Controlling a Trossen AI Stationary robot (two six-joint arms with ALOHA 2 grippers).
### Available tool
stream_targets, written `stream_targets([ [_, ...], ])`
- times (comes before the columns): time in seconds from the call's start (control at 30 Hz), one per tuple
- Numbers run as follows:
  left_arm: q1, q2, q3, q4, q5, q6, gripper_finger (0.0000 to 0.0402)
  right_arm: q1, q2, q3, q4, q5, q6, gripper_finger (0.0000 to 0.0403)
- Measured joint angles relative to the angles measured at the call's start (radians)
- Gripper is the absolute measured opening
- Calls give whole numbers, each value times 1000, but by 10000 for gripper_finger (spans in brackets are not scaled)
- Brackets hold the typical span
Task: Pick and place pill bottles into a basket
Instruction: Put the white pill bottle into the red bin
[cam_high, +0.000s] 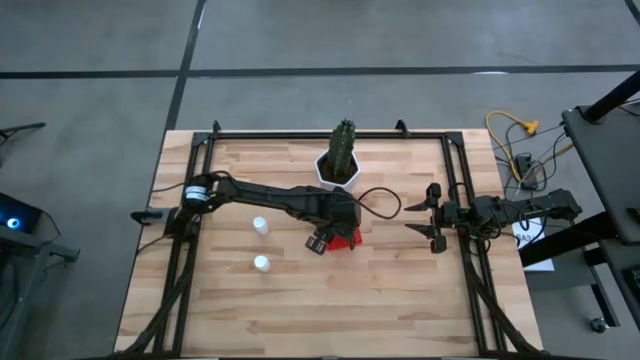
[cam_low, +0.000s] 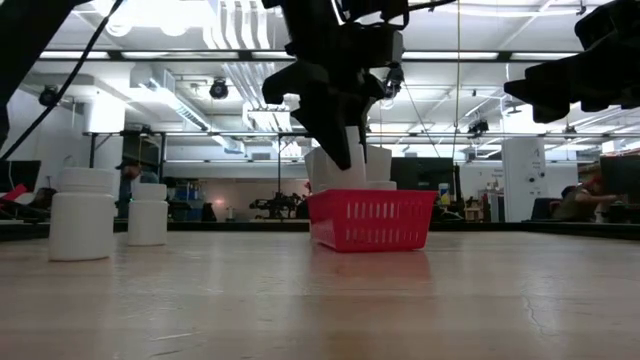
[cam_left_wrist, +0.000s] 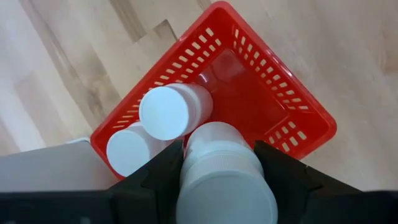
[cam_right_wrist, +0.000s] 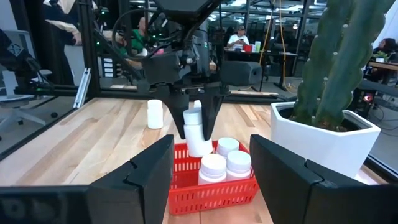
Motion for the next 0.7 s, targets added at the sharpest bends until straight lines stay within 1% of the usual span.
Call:
stream_targets([
  [0.37,3,62,-3,-6,0,9,157,0,2,0,0,-1,4,201],
  [0.6,6,77,-3,-4,-19,15,157,0,3,0,0,0,6,201],
  [0.7,6,77,-3,-6,-46,28,157,0,3,0,0,0,7,201],
])
